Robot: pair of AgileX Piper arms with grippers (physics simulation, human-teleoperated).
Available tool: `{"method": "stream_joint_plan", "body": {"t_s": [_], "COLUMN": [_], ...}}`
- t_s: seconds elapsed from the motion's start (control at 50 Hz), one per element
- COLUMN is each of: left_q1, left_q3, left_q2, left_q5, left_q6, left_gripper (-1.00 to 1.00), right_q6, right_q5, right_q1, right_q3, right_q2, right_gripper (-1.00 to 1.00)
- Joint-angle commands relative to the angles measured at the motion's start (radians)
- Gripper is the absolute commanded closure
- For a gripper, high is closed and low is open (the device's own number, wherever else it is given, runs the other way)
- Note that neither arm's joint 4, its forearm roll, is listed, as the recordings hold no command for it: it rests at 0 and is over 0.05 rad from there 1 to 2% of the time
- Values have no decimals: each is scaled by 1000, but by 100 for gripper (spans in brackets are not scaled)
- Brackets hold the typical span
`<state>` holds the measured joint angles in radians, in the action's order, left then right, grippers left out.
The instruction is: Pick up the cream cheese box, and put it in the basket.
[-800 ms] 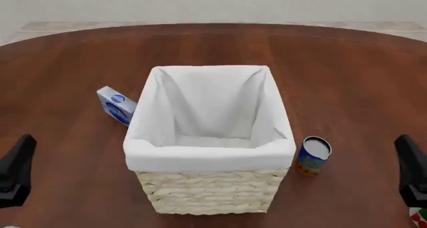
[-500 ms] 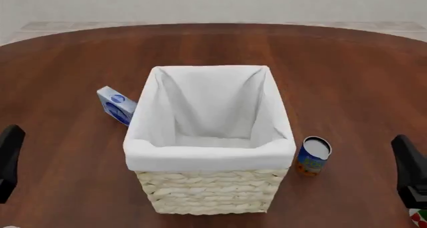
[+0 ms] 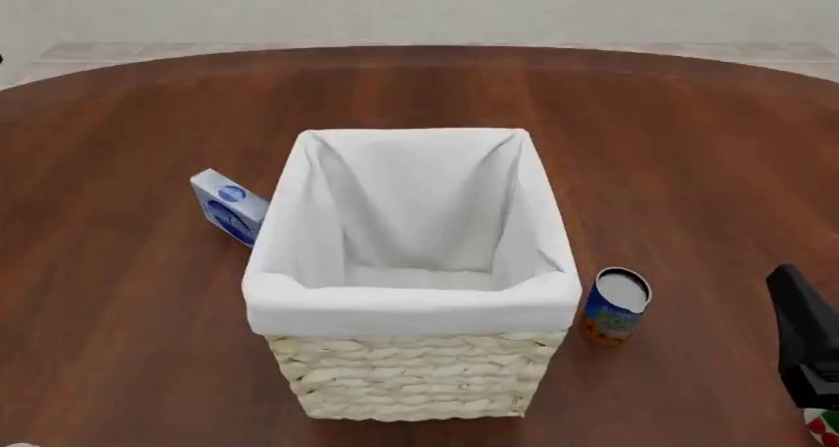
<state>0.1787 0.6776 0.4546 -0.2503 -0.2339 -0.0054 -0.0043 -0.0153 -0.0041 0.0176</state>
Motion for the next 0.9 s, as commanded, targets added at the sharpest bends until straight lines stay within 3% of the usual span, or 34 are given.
{"method": "stream_joint_plan", "body": {"t_s": [0.02,0.04,0.06,0.08,0.1,0.12,0.14,0.16,0.26,0.28,0.34,0.38,0.5,0.58,0.62,0.64,0.66,0.68,0.72,0.74,0.76,0.8,0.82,0.86,0.9], "left_q1": [53,53,37,17,28,30,46,62,62,62,-8,30,5,45,25,56,62,96,85,54,40,35,35,-93,-148], "left_q3": [284,284,262,198,206,248,340,370,397,397,357,414,465,525,551,519,436,409,447,545,598,536,535,452,428], "left_q2": [357,358,392,408,411,435,484,498,606,607,662,679,742,754,776,748,712,688,712,788,824,797,797,823,847], "left_q5": [-75,-76,-65,-10,-8,-49,-142,-177,-238,-238,-226,-300,-400,-486,-480,-478,-439,-473,-496,-598,-619,-617,-617,-564,-506], "left_q6": [-217,-217,-320,-502,-535,-506,-433,-420,-562,-562,-724,-711,-881,-925,-968,-1024,-1133,-1161,-1148,-1099,-1075,-1170,-1170,-1336,-1418], "left_gripper": [-100,-100,-100,-100,-100,-100,-100,-100,-100,-100,-100,-100,-100,-100,-100,-100,-100,-100,-100,-100,-100,-100,-100,-100,-100], "right_q6": [11,11,12,12,12,15,16,17,27,27,33,45,56,60,61,65,72,74,74,72,73,73,73,72,73], "right_q5": [0,1,1,1,1,2,2,2,1,1,-1,-3,-12,-14,-16,-17,-18,-19,-19,-20,-21,-23,-23,-29,-30], "right_q1": [-1,-1,-2,-1,2,3,4,4,4,4,3,7,3,-2,-3,-2,-2,-1,-1,-1,-1,-1,-1,-4,-2], "right_q3": [0,0,0,0,0,0,0,0,0,0,0,0,1,1,1,1,1,1,1,1,1,2,2,2,2], "right_q2": [0,0,-2,0,-2,-4,-4,-5,-2,-2,3,9,26,28,33,36,36,38,38,41,42,45,45,56,58], "right_gripper": [-100,-100,-100,-100,-100,-100,-100,-100,-100,-100,-100,-100,-100,-100,-100,-100,-100,-100,-100,-100,-100,-100,-100,-100,-100]}}
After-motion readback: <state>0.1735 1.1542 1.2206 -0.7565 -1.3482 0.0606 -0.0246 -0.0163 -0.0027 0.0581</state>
